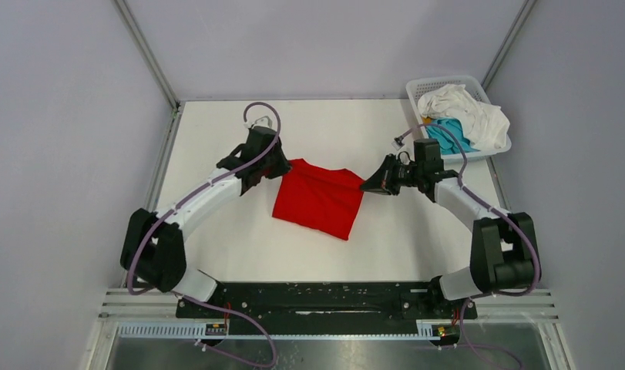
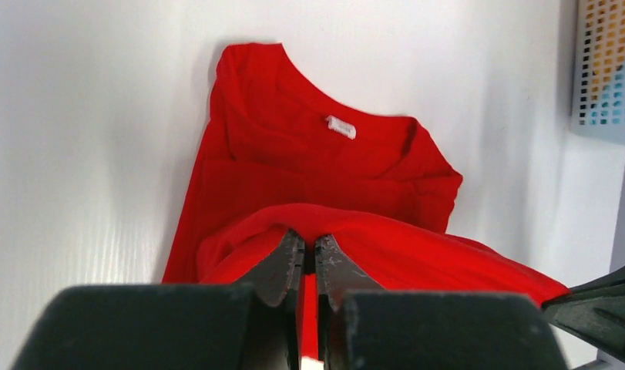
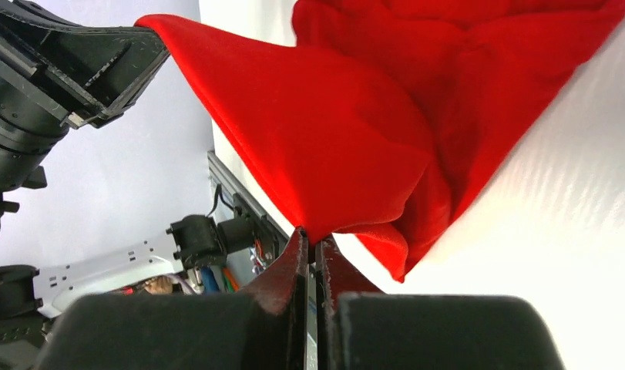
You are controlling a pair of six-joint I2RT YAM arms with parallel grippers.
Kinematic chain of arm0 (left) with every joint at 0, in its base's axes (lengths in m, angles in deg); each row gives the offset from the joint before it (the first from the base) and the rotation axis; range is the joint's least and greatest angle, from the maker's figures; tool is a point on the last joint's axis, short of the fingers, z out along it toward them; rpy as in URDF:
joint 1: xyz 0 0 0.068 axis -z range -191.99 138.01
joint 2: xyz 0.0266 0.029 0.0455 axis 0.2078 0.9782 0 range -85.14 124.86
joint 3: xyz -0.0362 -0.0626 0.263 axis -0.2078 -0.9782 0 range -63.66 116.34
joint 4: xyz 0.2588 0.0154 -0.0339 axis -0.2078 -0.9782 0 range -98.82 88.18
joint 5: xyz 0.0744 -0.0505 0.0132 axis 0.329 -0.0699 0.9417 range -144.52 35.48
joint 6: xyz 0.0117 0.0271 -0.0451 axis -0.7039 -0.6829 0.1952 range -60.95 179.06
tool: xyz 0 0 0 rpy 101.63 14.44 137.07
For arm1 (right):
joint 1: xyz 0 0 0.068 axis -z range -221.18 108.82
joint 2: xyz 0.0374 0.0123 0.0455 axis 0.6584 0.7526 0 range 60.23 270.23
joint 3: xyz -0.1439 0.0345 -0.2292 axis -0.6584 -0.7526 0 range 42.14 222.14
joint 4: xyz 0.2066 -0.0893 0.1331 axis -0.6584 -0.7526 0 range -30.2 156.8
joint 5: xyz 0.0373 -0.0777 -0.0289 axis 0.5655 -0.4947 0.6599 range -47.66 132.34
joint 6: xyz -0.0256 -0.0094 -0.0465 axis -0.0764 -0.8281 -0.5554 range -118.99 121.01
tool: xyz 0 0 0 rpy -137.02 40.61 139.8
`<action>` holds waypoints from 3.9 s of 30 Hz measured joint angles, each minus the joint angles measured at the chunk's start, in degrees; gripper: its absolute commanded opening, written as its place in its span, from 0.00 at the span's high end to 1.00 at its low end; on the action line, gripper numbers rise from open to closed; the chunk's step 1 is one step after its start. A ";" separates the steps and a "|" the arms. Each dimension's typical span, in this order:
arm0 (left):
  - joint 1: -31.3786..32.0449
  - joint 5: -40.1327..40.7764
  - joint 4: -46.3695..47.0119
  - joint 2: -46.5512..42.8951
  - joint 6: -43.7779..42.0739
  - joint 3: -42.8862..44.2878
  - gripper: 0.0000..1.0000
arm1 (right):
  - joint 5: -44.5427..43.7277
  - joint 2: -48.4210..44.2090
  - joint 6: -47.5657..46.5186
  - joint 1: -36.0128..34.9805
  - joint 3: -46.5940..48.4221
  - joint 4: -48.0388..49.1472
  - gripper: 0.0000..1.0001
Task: Fold and stack the t-shirts
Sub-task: Fold the long partially folded tshirt into a neat square, then put the neatly folded tshirt into the corner of the board with the left arm, then reset both arms
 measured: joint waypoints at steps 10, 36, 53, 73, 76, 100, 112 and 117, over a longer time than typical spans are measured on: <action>-3.19 -2.43 0.92 22.51 -1.36 14.38 0.73 | -1.01 19.47 0.48 3.37 8.87 5.90 0.90; -5.73 -14.71 -9.79 35.85 -14.99 22.10 0.54 | -14.71 0.70 -3.69 5.70 -3.28 -1.97 0.01; -7.10 3.58 -17.55 38.03 -12.61 30.36 1.00 | -22.93 -12.26 -9.31 5.73 -6.99 -8.22 0.00; -29.92 22.86 -24.61 60.41 -29.29 71.01 0.99 | -41.35 -20.90 -12.90 5.73 -12.35 -7.04 0.00; -32.74 21.79 -24.33 62.16 -30.69 74.86 0.96 | -41.27 -19.85 -12.94 5.73 -12.35 -6.91 0.00; -30.47 35.85 -8.13 58.86 -39.80 68.15 0.01 | -41.18 -17.03 -12.90 5.73 -12.35 -6.93 0.00; -18.38 9.22 -0.31 14.43 -18.38 20.83 0.01 | -42.03 -26.58 -12.94 5.73 -13.70 -7.74 0.01; -11.37 2.47 5.38 -9.18 -16.11 -3.04 0.01 | -44.30 -35.34 -12.90 5.73 -17.40 -8.09 0.00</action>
